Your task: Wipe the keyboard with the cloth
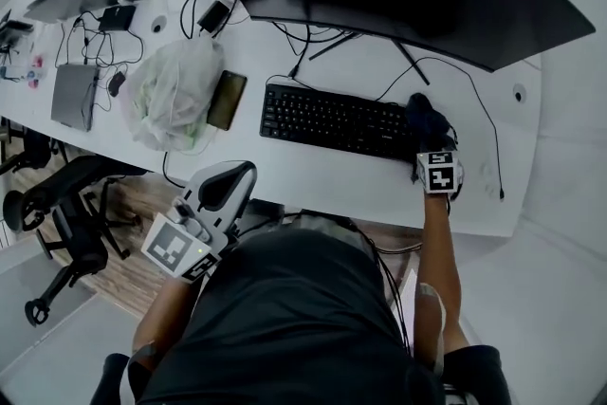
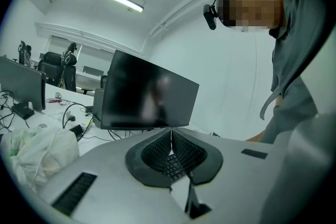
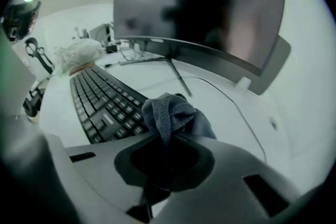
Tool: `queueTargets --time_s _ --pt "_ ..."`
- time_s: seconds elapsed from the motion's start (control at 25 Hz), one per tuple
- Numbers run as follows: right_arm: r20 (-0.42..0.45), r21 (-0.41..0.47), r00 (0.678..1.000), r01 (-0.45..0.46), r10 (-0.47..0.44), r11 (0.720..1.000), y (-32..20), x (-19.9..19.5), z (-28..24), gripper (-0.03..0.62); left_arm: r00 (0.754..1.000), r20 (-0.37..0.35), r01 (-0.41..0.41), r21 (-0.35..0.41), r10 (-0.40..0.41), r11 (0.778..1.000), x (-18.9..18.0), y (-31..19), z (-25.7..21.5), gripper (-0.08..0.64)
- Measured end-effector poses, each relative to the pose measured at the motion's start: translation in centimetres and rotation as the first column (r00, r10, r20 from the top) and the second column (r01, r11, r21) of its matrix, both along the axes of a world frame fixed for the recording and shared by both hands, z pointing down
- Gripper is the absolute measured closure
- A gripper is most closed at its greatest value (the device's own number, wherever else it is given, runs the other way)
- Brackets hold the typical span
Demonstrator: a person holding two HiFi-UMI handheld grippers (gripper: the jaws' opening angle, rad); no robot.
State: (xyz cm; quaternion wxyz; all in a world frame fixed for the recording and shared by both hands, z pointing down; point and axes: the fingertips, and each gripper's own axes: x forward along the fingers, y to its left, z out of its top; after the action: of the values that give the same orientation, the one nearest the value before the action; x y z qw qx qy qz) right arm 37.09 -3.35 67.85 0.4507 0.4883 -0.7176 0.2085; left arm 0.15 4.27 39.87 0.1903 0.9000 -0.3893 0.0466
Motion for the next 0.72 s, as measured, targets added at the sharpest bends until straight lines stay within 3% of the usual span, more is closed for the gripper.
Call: queueTargets --time_s 0.08,0.16,0.28,0.36,0.44,0.56,0.64,0.72 --pt "-0.083 -0.014 0.991 -0.108 0.107 0.994 0.8 4.5 -0.1 0.566 1.000 -0.007 0.006 -0.001 -0.006 1.000 -0.6 0.0 0.4 0.552" --pt "-0.075 0.018 0.992 -0.104 0.105 0.994 0.3 3.2 -1.2 0.566 1.000 -0.013 0.003 -0.002 -0.003 1.000 -0.9 -0.1 0.9 0.552" --pt "0.002 0.035 0.998 0.067 -0.067 0.997 -1.3 -7.0 -1.3 0.566 1.000 -0.021 -0.011 0.001 0.011 1.000 -1.1 -0.3 0.9 0.552" --pt "0.047 0.012 0.978 0.201 -0.201 0.980 -1.6 -15.4 0.3 0.566 0.999 -0.023 -0.022 0.008 0.022 1.000 -1.4 -0.4 0.6 0.552" --pt "0.056 0.007 0.930 0.363 -0.363 0.932 -1.2 -24.0 2.2 0.566 0.999 -0.023 -0.024 0.013 0.025 1.000 -2.2 -0.5 0.5 0.552" --pt "0.127 0.003 0.820 0.562 -0.558 0.827 0.4 -36.6 2.1 0.566 0.999 -0.032 -0.007 -0.004 0.006 1.000 -4.7 -0.6 0.7 0.552" --pt "0.224 0.034 0.750 0.632 -0.622 0.774 1.2 -42.9 -0.2 0.566 0.999 -0.043 0.005 -0.017 -0.006 1.000 -6.3 -0.9 0.6 0.552" --pt "0.231 0.097 0.711 0.663 -0.664 0.743 0.5 -46.4 -2.6 0.566 0.999 -0.044 0.007 -0.016 -0.008 1.000 -8.0 -1.2 0.6 0.552"
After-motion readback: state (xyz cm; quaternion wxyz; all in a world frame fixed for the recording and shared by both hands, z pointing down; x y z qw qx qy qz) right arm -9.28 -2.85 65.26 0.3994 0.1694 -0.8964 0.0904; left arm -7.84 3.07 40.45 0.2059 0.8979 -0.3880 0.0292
